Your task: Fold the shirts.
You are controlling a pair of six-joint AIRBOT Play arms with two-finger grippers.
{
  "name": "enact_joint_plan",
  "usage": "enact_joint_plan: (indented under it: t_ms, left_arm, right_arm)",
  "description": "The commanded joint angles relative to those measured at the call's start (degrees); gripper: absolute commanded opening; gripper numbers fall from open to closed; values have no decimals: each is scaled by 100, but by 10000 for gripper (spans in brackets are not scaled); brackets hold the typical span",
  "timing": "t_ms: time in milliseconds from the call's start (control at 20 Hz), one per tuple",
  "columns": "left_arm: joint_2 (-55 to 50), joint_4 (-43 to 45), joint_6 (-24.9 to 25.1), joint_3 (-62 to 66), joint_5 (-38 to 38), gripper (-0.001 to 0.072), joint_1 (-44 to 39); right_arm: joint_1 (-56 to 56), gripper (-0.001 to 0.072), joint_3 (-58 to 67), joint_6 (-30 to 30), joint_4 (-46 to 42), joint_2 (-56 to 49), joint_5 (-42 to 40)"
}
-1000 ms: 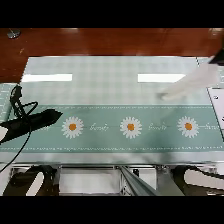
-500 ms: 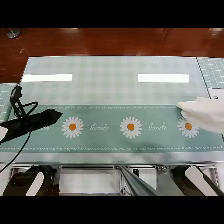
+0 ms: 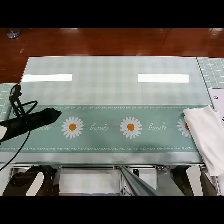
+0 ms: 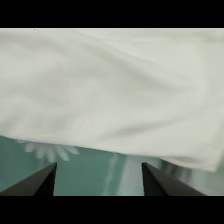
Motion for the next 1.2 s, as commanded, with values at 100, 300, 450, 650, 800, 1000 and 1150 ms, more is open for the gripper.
enact_joint_plan:
  t_ms: [100, 300, 450, 650, 800, 1000, 1150]
  left_arm:
    - [-1080, 0, 334, 1530, -120, 23, 0]
    - [-2579, 186, 496, 3998, -1034, 22, -472]
    - [-3086, 1051, 122, 4516, -1038, 22, -1274]
    - [-3585, 2415, -761, 3821, -767, 23, -1838]
    - [-3895, 2472, -754, 3657, -780, 24, -1733]
    - [-3906, 2450, -754, 3657, -905, 24, -1749]
    - [-3936, 2450, -754, 3657, -890, 24, -1749]
  right_arm:
    - [1808, 174, 1331, -1121, 2916, -1088, -1384]
    - [4992, 24, 2485, -2024, 2804, -2216, -2144]
    - [6909, 24, 2509, -2100, 1425, -2929, -2511]
    - [8004, 24, 2111, -1150, -625, -3930, -2306]
    - [7943, 24, 1856, -431, -1062, -4293, -2105]
    - [7936, 24, 1858, -345, -1126, -4319, -2105]
    - [7936, 24, 1858, -345, -1128, -4319, -2107]
